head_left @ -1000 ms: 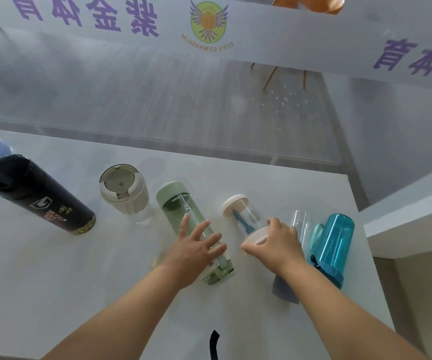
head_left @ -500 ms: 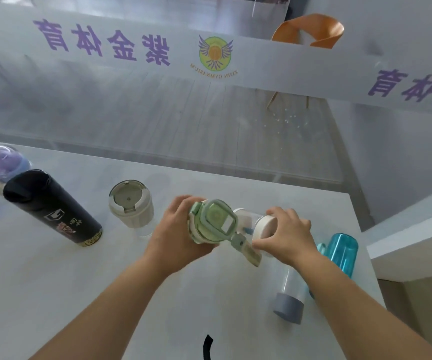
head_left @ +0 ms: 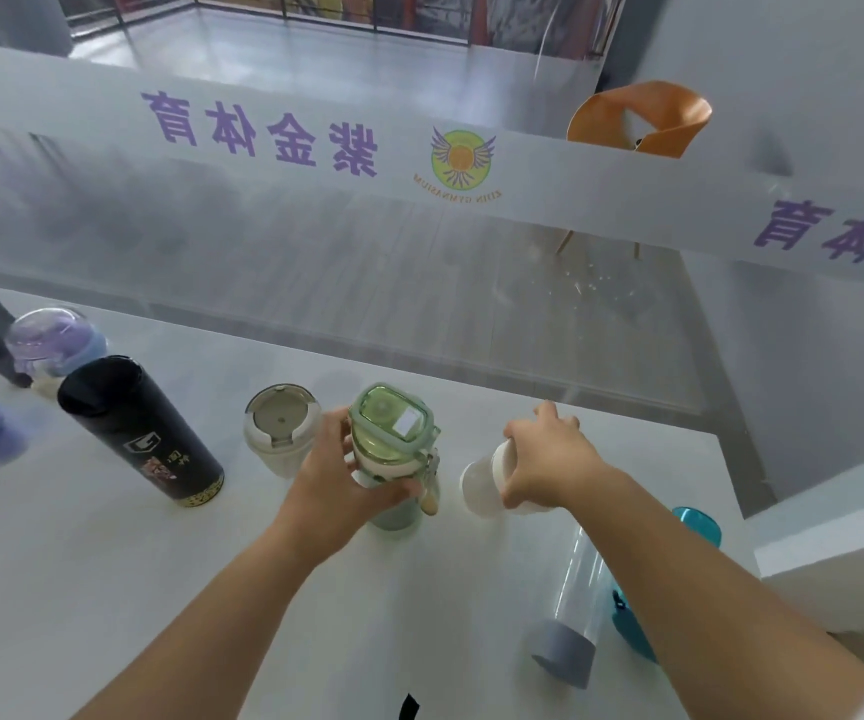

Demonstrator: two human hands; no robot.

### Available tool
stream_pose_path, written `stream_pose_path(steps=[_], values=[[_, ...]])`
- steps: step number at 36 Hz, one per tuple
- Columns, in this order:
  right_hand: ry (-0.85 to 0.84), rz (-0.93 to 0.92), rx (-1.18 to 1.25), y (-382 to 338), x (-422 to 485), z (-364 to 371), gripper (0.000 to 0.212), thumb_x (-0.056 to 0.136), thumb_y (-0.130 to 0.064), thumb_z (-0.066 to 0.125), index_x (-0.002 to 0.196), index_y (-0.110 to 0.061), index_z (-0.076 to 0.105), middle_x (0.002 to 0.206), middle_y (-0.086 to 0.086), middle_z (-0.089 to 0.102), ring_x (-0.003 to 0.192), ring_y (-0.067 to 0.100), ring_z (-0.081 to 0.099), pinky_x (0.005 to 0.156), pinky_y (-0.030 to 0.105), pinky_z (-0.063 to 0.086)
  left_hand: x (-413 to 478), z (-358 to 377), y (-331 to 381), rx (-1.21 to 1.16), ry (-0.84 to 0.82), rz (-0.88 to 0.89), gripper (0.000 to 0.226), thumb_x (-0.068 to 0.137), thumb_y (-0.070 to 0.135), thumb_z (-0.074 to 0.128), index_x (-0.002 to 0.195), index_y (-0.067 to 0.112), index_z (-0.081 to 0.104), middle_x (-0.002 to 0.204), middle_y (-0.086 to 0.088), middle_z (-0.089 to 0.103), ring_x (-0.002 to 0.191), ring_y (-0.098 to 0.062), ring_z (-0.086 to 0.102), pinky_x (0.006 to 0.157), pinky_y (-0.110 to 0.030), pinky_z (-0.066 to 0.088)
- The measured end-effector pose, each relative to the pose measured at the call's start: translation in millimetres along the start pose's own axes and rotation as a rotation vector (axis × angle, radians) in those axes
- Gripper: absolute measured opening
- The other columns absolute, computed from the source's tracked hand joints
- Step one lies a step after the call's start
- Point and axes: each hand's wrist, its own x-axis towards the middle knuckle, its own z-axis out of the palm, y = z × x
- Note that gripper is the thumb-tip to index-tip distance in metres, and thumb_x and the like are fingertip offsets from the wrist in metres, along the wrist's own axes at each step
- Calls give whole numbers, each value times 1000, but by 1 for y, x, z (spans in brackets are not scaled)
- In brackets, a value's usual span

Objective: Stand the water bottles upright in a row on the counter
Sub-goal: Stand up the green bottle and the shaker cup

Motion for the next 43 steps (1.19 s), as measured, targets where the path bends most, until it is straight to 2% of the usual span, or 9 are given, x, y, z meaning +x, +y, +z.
stream_pose_path(steps=[5, 8, 11, 14, 18, 24, 30, 36, 43], values=[[41, -113, 9, -7, 2, 3, 67, 62, -34, 77, 123, -19, 51, 138, 8, 31, 124, 33, 30, 88, 40, 48, -1, 1, -2, 6, 15, -17, 70, 56, 23, 89, 107, 43, 45, 112, 16, 56, 103, 8, 54, 81, -13, 48], [77, -177, 90, -8, 2, 6, 83, 59, -44, 82, 130, -18, 47, 146, 4, 28, 134, 29, 23, 100, 44, 41, -2, 2, -1, 31, 32, -11, 69, 58, 22, 88, 105, 46, 44, 110, 20, 55, 101, 16, 50, 74, -2, 45], [75, -238, 135, -9, 2, 10, 86, 61, -44, 82, 134, -20, 44, 151, 0, 25, 142, 26, 10, 106, 46, 35, -3, 2, 1, 48, 44, -17, 68, 58, 23, 88, 105, 46, 44, 107, 21, 57, 99, 18, 49, 72, 1, 42], [87, -252, 188, -9, 4, 13, 86, 62, -44, 82, 135, -21, 43, 148, -2, 32, 144, 26, 8, 110, 46, 32, -5, 1, 2, 70, 28, -37, 66, 60, 25, 87, 109, 42, 46, 106, 20, 59, 99, 18, 50, 73, 2, 42], [112, -233, 223, -11, 5, 13, 87, 62, -45, 80, 136, -21, 41, 138, -2, 42, 140, 25, 15, 106, 45, 37, -6, -1, 3, 99, 6, -63, 64, 62, 28, 85, 114, 36, 47, 107, 20, 61, 100, 15, 52, 77, -2, 44], [67, -221, 197, -12, 6, 6, 87, 64, -48, 78, 138, -23, 38, 144, -1, 39, 142, 24, 13, 108, 45, 35, -10, -4, 5, 226, -36, -116, 63, 63, 43, 81, 114, 40, 44, 109, 24, 55, 103, 3, 53, 86, -22, 46], [257, -246, 218, -8, -6, -7, 69, 74, -51, 69, 131, -18, 49, 133, 4, 52, 125, 24, 43, 100, 42, 42, -23, -13, -1, 430, -23, -168, 74, 67, 52, 74, 128, 29, 39, 118, 15, 45, 96, -3, 54, 79, -26, 49], [363, -178, 309, 8, -36, -12, 50, 79, -45, 67, 120, -19, 56, 119, 2, 60, 105, 20, 55, 85, 32, 44, -45, -19, -18, 589, -130, -227, 47, 74, 50, 69, 112, 28, 51, 109, 8, 53, 91, -8, 56, 78, -27, 50], [336, -38, 320, 27, -90, 15, 48, 81, -46, 65, 118, -17, 57, 113, 2, 66, 97, 17, 61, 86, 32, 52, -69, -10, -31, 702, -353, -225, 34, 76, 53, 64, 101, 32, 55, 96, 14, 56, 89, -10, 56, 80, -32, 51]])
